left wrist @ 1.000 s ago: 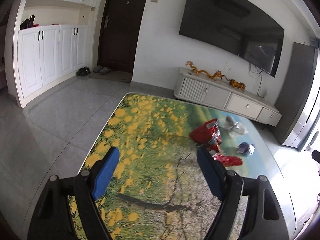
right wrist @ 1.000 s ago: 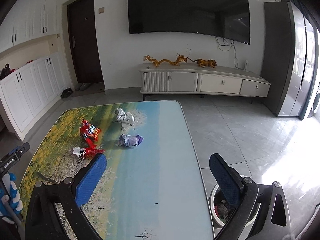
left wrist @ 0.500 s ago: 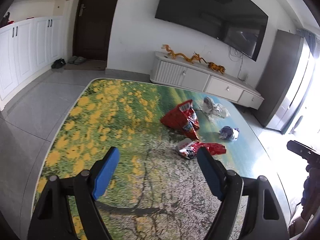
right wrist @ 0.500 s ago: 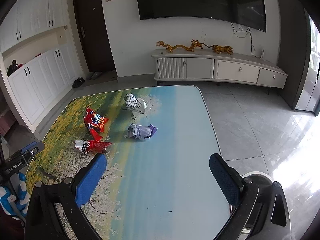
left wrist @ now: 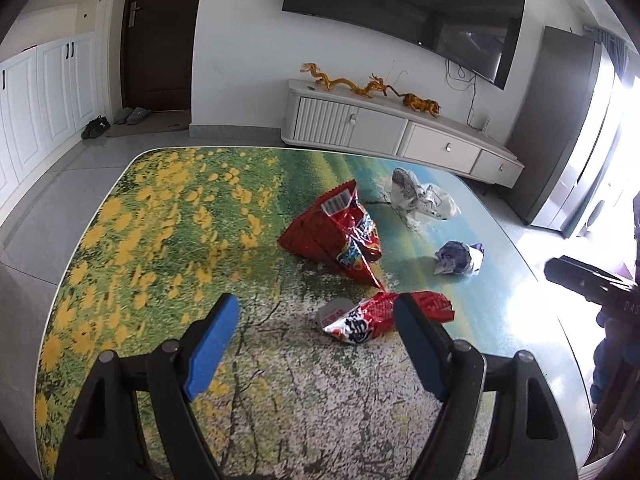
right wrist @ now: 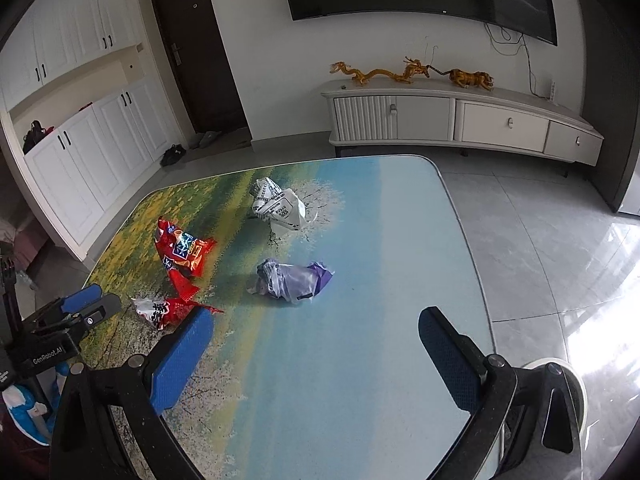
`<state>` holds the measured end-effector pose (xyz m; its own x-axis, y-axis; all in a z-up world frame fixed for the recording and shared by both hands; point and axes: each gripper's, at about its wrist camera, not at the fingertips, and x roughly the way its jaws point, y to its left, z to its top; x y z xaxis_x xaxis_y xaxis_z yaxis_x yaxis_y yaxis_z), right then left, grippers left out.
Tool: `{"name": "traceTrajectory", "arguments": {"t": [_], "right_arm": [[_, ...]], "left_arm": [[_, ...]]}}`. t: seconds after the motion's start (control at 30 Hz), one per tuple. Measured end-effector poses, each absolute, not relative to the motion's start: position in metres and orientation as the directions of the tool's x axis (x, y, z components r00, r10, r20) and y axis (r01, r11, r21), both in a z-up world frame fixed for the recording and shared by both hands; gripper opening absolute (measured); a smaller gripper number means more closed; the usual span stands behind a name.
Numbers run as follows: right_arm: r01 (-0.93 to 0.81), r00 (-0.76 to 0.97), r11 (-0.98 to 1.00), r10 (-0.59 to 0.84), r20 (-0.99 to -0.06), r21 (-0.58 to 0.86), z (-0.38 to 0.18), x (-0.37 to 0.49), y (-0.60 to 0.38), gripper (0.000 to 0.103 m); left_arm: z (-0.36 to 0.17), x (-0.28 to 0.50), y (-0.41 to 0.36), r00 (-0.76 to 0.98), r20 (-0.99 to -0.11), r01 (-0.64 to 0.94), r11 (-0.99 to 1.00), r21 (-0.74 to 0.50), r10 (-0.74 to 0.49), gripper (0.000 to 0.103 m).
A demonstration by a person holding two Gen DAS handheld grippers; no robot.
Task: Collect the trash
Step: 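Move both grippers back to the trash on the table, then grasp the red chip bag with the left gripper while the right gripper grasps the purple bag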
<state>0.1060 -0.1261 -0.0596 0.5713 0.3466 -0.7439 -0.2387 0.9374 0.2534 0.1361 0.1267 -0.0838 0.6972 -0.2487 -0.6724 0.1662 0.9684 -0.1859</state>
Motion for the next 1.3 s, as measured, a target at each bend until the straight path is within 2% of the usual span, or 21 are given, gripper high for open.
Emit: {"name": "traceTrajectory", "arguments": {"t": [0.27,0.37,0.5,0.57,0.6,0.67,0.73,0.83,1.3], "right_arm": [[-0.286,0.538,0.919,0.388,-0.749,0.271,-0.079,0.141,-0.102,0.103],[-0.286,0.526,0.915,0.399,-0.751,0.286,-0.087,0.151,-0.098,0.102],[-0.274,0.508,0.916,0.397,-0.764,0.294,-0.097,0.158,-0.094,0.096],[-0.265,0.497,0.919,0.390,-0.775,0.292,-0.103,0.161,-0.092,0.089],[-0.264,0.491,0.918,0.392,-0.778,0.296,-0.106,0.162,-0.092,0.086],[-0.259,0.480,0.919,0.389,-0.786,0.296,-0.111,0.164,-0.090,0.069],[-0.259,0.486,0.920,0.389,-0.783,0.296,-0.112,0.164,-0.091,0.060],[-0.262,0.491,0.912,0.409,-0.770,0.317,-0.107,0.160,-0.096,0.054],[-0.220,0.582,0.920,0.390,-0.714,0.323,-0.060,0.080,-0.147,0.052]], "left_arm": [[-0.098,0.160,0.121,0.650,-0.692,0.194,0.950,-0.247,-0.313,0.073],[-0.104,0.165,0.117,0.630,-0.704,0.208,0.944,-0.256,-0.330,0.068],[-0.111,0.171,0.113,0.602,-0.718,0.220,0.937,-0.271,-0.349,0.055],[-0.115,0.173,0.112,0.589,-0.725,0.219,0.934,-0.283,-0.357,0.049],[-0.117,0.174,0.112,0.581,-0.729,0.217,0.932,-0.289,-0.362,0.043],[-0.120,0.175,0.111,0.568,-0.733,0.214,0.927,-0.308,-0.375,0.034],[-0.120,0.173,0.109,0.566,-0.735,0.214,0.927,-0.307,-0.374,0.028],[-0.116,0.168,0.107,0.569,-0.731,0.217,0.927,-0.307,-0.376,0.019],[-0.071,0.105,0.099,0.657,-0.671,0.211,0.938,-0.274,-0.343,0.013]]}}
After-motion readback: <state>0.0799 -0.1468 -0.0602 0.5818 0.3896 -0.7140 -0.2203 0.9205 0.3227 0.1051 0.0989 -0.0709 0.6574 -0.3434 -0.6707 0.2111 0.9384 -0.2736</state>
